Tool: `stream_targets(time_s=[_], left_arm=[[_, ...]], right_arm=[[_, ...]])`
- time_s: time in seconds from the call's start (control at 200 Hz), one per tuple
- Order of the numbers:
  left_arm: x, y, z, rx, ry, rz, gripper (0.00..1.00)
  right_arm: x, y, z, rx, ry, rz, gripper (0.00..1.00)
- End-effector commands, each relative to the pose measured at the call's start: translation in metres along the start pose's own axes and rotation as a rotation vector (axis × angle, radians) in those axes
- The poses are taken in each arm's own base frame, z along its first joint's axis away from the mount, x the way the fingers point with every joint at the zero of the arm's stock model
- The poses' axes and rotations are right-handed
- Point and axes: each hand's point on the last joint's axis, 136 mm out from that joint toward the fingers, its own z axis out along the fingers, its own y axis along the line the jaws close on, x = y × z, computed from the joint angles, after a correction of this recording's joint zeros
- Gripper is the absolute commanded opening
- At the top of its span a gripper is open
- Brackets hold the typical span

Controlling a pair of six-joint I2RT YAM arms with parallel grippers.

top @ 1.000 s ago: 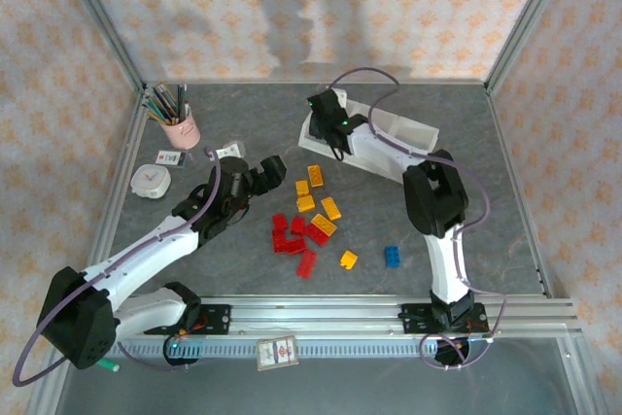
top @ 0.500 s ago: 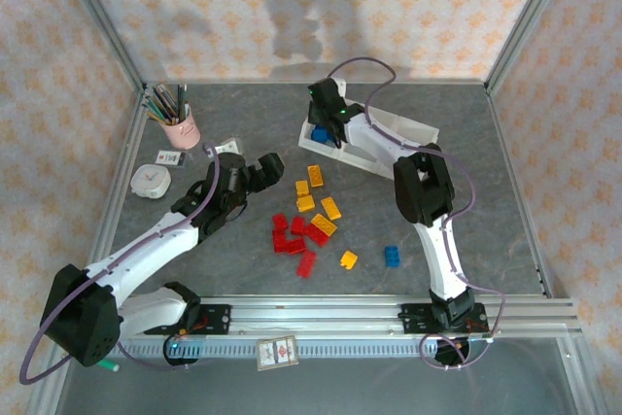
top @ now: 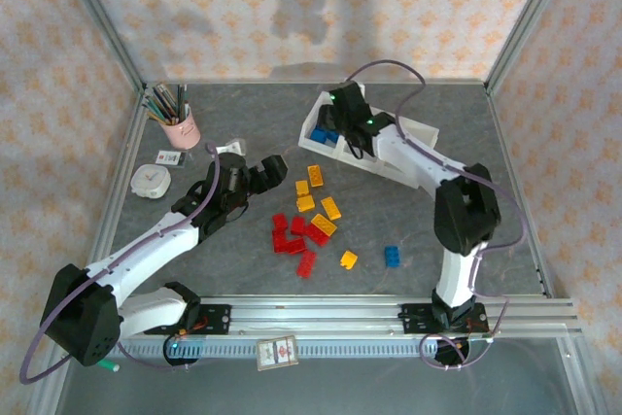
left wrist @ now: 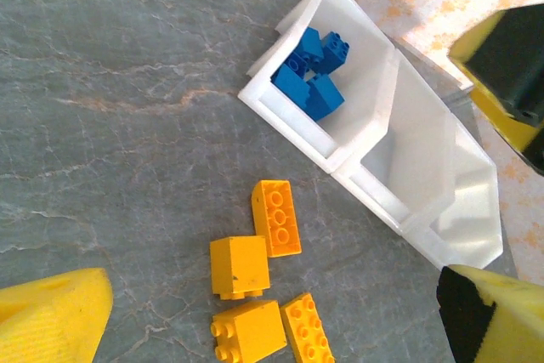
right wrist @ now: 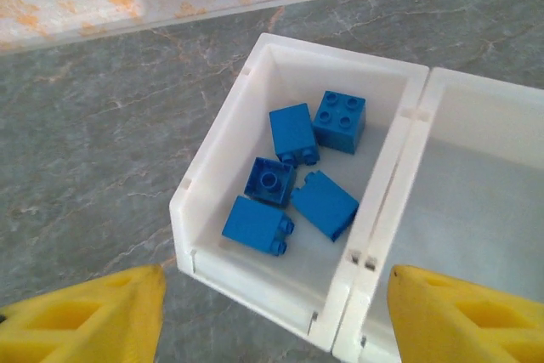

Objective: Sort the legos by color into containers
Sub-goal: Pick up the lego from the bottom-right of the table.

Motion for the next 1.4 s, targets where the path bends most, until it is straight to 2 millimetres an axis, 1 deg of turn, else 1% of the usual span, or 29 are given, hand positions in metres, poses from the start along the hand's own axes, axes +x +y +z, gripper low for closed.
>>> stream_targets(time_s=[0.0,0.075,0.145,0.255,0.42,0.5,0.566,0.681,0.776,0.861,0.951,1.036,1.246,1.306,1.391], left_arm=[[-0.001,-0.010,-0.004,0.058,0.006,-0.016,0.99],[0.004,-0.013,-0.005,0.080,0.009,-0.029,0.99],[0.011,-0.017,-0.006,0.095,0.015,-0.036,0.99],[0.025,-0.021,-0.007,0.101,0.031,-0.036,0.99],[0.051,-0.030,-0.007,0.131,0.070,-0.052,0.99],[0.061,-0.034,-0.008,0.133,0.085,-0.052,0.99],[0.067,-0.036,-0.010,0.136,0.092,-0.048,0.99],[0.079,-0.039,-0.014,0.142,0.105,-0.044,0.99],[0.088,-0.038,-0.015,0.138,0.116,-0.047,0.99],[0.094,-0.038,-0.017,0.139,0.122,-0.045,0.99],[0.098,-0.037,-0.017,0.134,0.127,-0.040,0.99],[0.101,-0.035,-0.016,0.128,0.134,-0.040,0.99],[0.102,-0.031,-0.016,0.116,0.135,-0.035,0.99],[0.102,-0.028,-0.016,0.108,0.130,-0.037,0.99],[0.101,-0.026,-0.016,0.106,0.121,-0.039,0.99]], right_arm=[[0.023,-0.012,-0.019,0.007,0.045,0.028,0.70],[0.036,-0.023,-0.031,0.024,0.065,0.040,0.71],[0.053,-0.034,-0.040,0.043,0.099,0.045,0.72],[0.087,-0.049,-0.052,0.078,0.169,0.048,0.73],[0.137,-0.068,-0.073,0.118,0.247,0.049,0.75],[0.160,-0.084,-0.083,0.183,0.296,0.057,0.76],[0.178,-0.092,-0.091,0.214,0.330,0.058,0.76],[0.202,-0.114,-0.107,0.288,0.359,0.078,0.77],[0.228,-0.134,-0.119,0.350,0.404,0.117,0.78],[0.248,-0.146,-0.130,0.393,0.441,0.144,0.78],[0.267,-0.152,-0.137,0.411,0.466,0.166,0.79],[0.283,-0.154,-0.141,0.412,0.496,0.184,0.80],[0.313,-0.142,-0.146,0.377,0.559,0.207,0.75],[0.318,-0.138,-0.145,0.363,0.567,0.211,0.73],[0.317,-0.128,-0.142,0.335,0.564,0.207,0.68]])
